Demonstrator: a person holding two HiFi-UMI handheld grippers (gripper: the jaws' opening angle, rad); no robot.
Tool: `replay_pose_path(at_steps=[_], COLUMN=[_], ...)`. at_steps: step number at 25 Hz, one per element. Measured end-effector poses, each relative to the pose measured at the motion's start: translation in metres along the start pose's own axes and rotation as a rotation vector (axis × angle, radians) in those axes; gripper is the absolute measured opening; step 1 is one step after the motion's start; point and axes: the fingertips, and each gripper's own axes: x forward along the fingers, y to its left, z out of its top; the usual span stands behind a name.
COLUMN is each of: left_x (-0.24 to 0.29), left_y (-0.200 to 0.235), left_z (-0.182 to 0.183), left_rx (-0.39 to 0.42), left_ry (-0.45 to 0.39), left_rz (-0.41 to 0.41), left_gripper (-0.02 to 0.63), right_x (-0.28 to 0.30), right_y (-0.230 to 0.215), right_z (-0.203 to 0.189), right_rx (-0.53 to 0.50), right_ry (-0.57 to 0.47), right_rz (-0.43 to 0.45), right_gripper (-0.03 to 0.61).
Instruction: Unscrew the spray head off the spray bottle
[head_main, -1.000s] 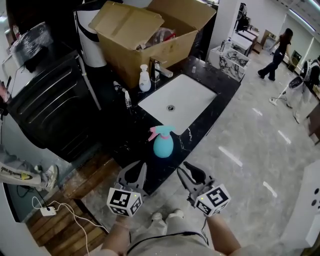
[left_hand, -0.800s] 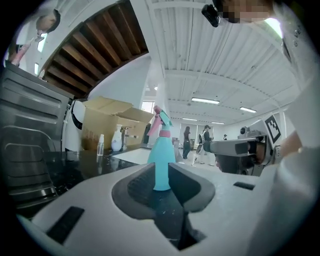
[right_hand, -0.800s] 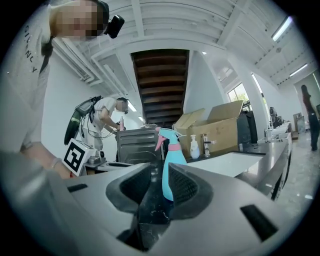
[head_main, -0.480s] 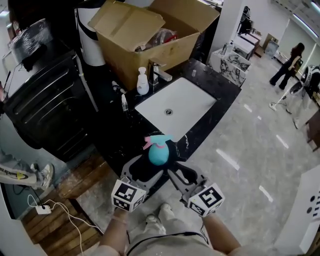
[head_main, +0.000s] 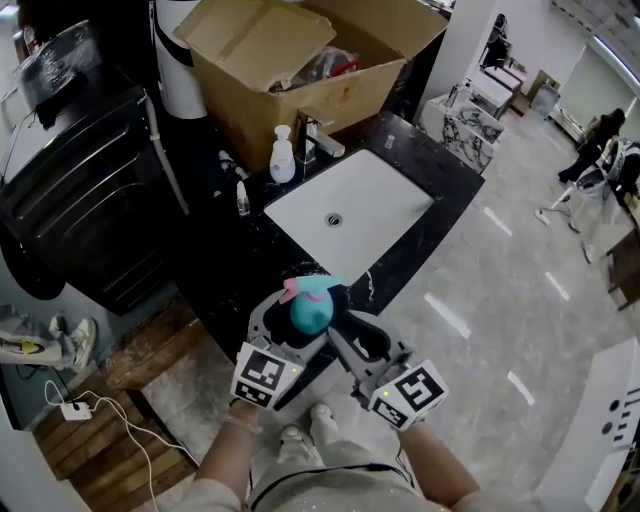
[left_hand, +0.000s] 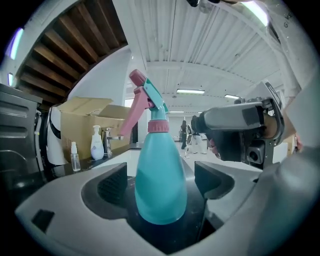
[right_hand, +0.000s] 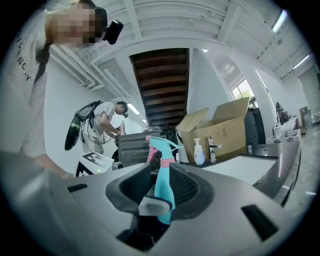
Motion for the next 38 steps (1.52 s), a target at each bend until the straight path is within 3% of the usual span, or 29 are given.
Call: replay_pose_path(at_steps=[10, 12, 14, 38], left_x=[0.011, 0.013, 0.013, 0.014], left_y=[0.0, 0.0, -0.002, -0.011], left_z=[0.005, 0.002, 0.001, 0.0], left_rx=[0.005, -0.015, -0.02, 0.013], left_ry=[-0.019, -0.01, -0.002, 0.026], left_rz=[0.028, 0.025, 0.021, 0.048], left_gripper=[0.41, 0.403, 0.347, 0.319], right_x=[0.019, 0.02, 0.022, 0.04], right_y=[-0.002, -0.002, -0.002, -0.002], right_z=[0.015, 0.018, 0.02, 0.029], right_rx=[0.019, 0.022, 0.022, 0.09], right_ry=[-0.04, -0.049, -0.057, -0.069], right_rz=[0.032, 0.027, 0.025, 0.023], right_gripper=[0.12, 0.13, 0.146, 0.296])
